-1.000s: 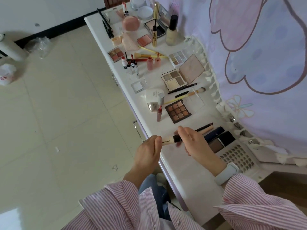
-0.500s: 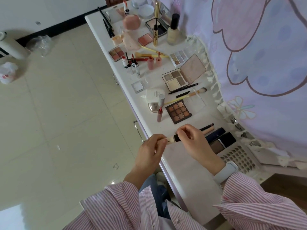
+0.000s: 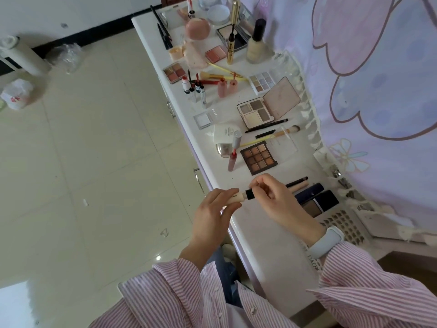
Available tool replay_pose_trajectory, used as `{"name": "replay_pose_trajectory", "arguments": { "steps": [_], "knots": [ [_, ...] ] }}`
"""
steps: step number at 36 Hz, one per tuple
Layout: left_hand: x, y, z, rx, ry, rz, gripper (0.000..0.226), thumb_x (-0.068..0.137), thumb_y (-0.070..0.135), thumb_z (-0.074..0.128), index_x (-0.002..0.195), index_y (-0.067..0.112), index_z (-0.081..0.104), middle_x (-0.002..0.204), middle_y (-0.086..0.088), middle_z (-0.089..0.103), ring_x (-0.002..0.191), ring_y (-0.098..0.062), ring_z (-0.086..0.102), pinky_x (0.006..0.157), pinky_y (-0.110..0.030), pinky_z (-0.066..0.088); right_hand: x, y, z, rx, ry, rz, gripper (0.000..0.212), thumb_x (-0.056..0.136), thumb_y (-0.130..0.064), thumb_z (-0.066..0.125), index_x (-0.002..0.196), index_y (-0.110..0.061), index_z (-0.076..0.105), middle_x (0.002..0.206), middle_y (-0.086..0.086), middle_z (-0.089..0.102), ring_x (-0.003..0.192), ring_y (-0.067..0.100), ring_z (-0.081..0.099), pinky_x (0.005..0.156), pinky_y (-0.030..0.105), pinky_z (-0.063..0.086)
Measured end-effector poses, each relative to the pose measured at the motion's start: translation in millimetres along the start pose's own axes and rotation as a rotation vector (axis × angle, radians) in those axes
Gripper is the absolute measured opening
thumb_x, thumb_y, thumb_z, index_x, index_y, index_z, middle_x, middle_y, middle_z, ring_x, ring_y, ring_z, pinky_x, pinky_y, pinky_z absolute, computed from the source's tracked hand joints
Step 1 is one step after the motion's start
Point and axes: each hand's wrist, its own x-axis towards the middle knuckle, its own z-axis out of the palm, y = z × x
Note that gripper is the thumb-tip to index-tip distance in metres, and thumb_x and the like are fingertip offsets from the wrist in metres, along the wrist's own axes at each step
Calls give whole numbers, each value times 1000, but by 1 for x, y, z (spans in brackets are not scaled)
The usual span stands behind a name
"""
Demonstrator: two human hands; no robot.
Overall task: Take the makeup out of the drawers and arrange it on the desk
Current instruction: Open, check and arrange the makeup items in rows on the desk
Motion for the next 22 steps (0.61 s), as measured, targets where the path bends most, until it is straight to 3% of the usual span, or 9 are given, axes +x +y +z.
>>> {"name": "replay_pose_trajectory", "arguments": {
  "steps": [3,7,10,13,15,18,20,22],
  "knots": [
    [0,-3,2,35,12,27,25,87,33,50,110,23,57,85,1,63,72,-12,56,61,-29,51,-1,-1,-5,10,-67,36,3,94,-22,48,94,-20,50,88,-7,55,61,3,47,55,12,36],
    [1,0,3,61,-22,31,24,87,34,47,107,23,56,86,2,65,76,-5,51,65,-24,46,2,-2,-3,-64,-48,61,26,96,-34,40,74,-22,45,66,-2,53,52,4,44,54,13,35],
    [2,1,5,73,-64,19,33,88,34,45,103,12,62,88,-1,66,78,-13,56,67,-27,45,1,3,-5,-59,-22,15,15,96,-24,45,86,-16,53,67,-6,51,53,1,48,52,11,39],
    [1,-5,3,113,-122,-12,30,92,31,50,106,7,61,95,-5,66,85,-23,58,76,-36,47,1,7,-20,-126,-26,-32,8,94,-22,48,97,-16,53,84,-6,57,72,1,56,65,15,46],
    [0,-12,1,126,-159,-96,27,96,27,46,112,8,56,106,-5,63,97,-22,55,87,-31,36,1,9,-34,-148,15,-9,8,94,-22,48,98,-17,53,90,-3,59,81,11,58,70,18,47],
    [-3,-22,-1,13,-138,-286,29,96,38,36,113,18,48,116,2,61,108,-16,52,88,-22,25,1,13,-46,83,147,107,6,94,-16,48,91,-15,54,80,5,60,65,15,54,54,20,44],
    [-4,-23,1,-135,-85,-371,30,93,50,35,108,26,45,116,7,62,111,-11,53,93,-25,29,-1,19,-47,371,154,202,10,95,-11,47,96,-12,56,80,8,61,61,14,52,50,23,39],
    [-1,-20,5,-237,-6,-429,19,93,42,46,105,29,49,111,11,62,106,-9,54,92,-26,38,-2,27,-42,609,104,294,19,96,-9,43,108,-12,57,83,7,61,66,15,55,53,25,39]
  ]
}}
